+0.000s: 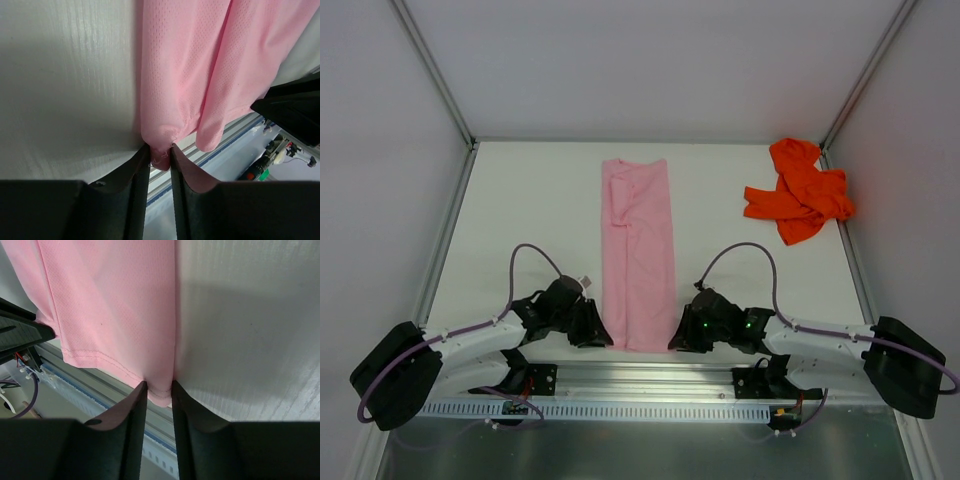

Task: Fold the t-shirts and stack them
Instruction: Grab the bottom of the folded rectangular tshirt with both arms, then fold the folded rectangular tshirt in 1/3 of the way

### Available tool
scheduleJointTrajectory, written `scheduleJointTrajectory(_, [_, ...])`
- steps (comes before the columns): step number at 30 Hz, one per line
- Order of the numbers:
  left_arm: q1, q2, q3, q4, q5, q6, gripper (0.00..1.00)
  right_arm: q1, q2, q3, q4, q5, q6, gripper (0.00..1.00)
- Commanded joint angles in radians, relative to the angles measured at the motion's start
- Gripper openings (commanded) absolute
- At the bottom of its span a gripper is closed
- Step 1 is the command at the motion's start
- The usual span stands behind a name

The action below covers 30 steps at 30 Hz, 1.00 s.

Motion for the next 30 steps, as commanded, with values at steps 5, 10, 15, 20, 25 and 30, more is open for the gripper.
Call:
scheduleJointTrajectory(5, [-0.011, 0.051, -0.034, -0.003, -0.042, 0.014, 0.01, 0.021, 0.075, -0.014, -0.042, 0.055, 0.005, 0.12])
scheduleJointTrajectory(10, [-0.011, 0.011, -0.019, -0.061, -0.058, 0.032, 0.0, 0.021, 0.046, -0.012, -0.057, 0.067, 0.008, 0.01])
scheduleJointTrajectory(15, [-0.011, -0.09, 0.062, -0.194, -0.111, 0.071, 0.0, 0.023, 0.006, 0.024, -0.115, 0.086, -0.008, 0.01])
scheduleJointTrajectory(20, [-0.013, -0.107, 0.154, -0.273, -0.137, 0.115, 0.0, 0.023, -0.012, 0.153, -0.213, 0.156, -0.058, 0.01])
scheduleJointTrajectory(25, [-0.011, -0.075, 0.248, -0.328, -0.211, 0.164, 0.0, 0.012, -0.014, 0.284, -0.328, 0.248, -0.144, 0.01])
scheduleJointTrajectory(30, [-0.01, -0.054, 0.397, -0.411, -0.304, 0.219, 0.0, -0.072, 0.008, 0.376, -0.347, 0.241, -0.212, 0.01])
